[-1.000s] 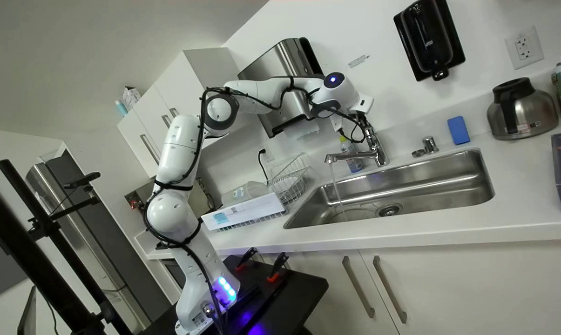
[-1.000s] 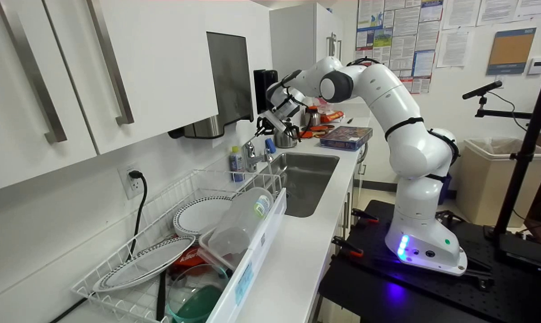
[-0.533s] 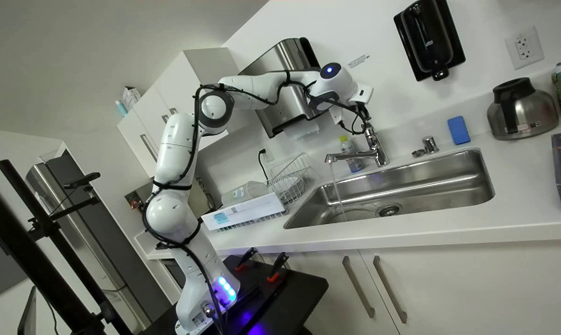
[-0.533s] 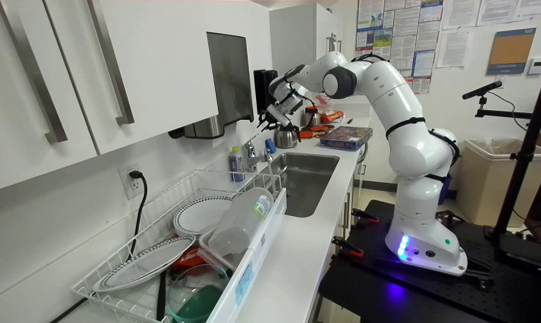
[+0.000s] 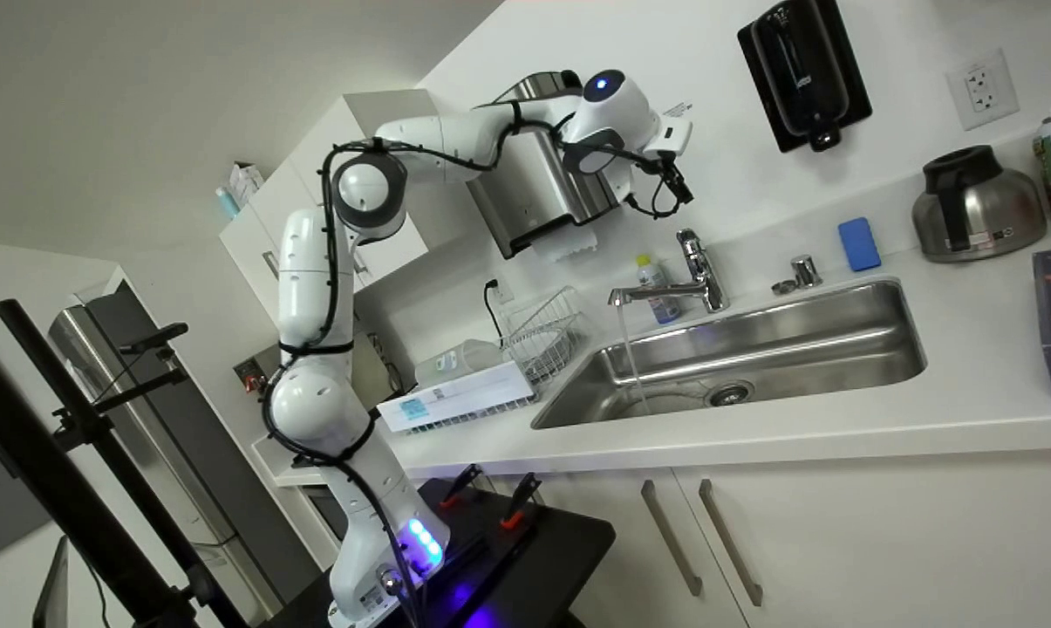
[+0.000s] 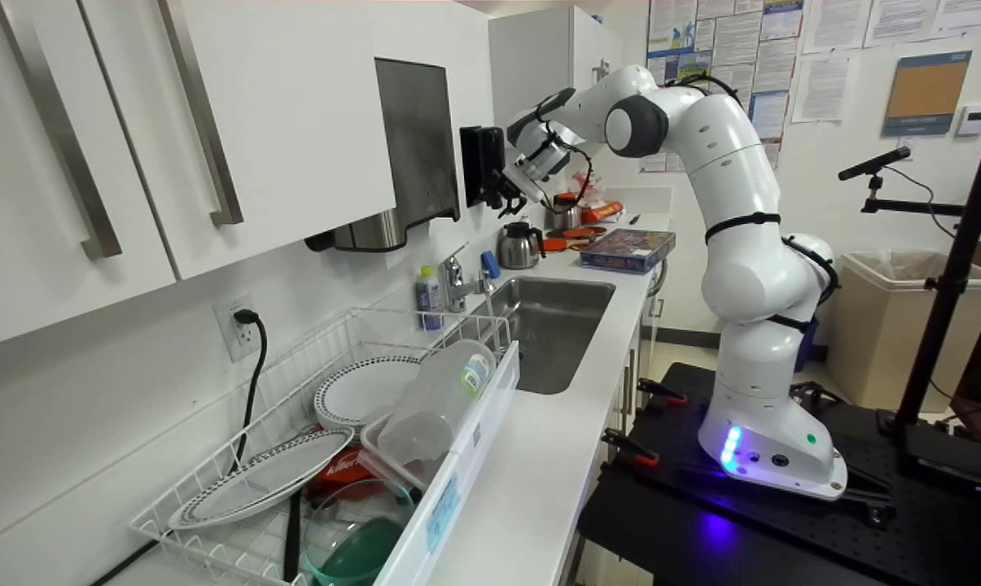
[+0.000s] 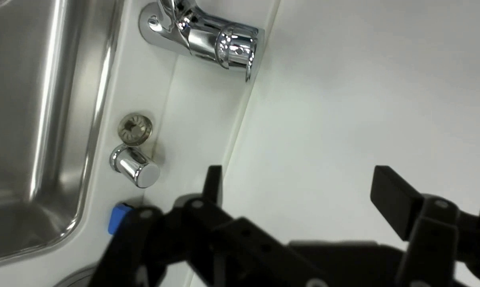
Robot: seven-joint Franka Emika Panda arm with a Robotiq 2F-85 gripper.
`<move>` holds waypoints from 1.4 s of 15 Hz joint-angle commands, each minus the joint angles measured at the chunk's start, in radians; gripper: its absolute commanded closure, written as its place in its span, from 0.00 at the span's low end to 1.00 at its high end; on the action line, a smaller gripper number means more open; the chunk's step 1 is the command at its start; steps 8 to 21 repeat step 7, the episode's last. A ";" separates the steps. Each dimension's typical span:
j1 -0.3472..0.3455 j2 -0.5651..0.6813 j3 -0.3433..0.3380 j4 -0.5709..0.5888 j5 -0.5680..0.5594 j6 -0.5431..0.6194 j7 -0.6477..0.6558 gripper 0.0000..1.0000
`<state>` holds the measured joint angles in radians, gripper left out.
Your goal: Open the tap
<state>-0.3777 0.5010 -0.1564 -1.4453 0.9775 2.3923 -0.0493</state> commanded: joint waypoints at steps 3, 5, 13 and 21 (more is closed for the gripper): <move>-0.035 -0.134 -0.023 -0.122 -0.057 -0.193 0.006 0.00; -0.038 -0.155 -0.039 -0.142 -0.070 -0.243 0.002 0.00; -0.036 -0.168 -0.054 -0.158 -0.087 -0.268 0.003 0.00; -0.036 -0.168 -0.054 -0.158 -0.087 -0.268 0.003 0.00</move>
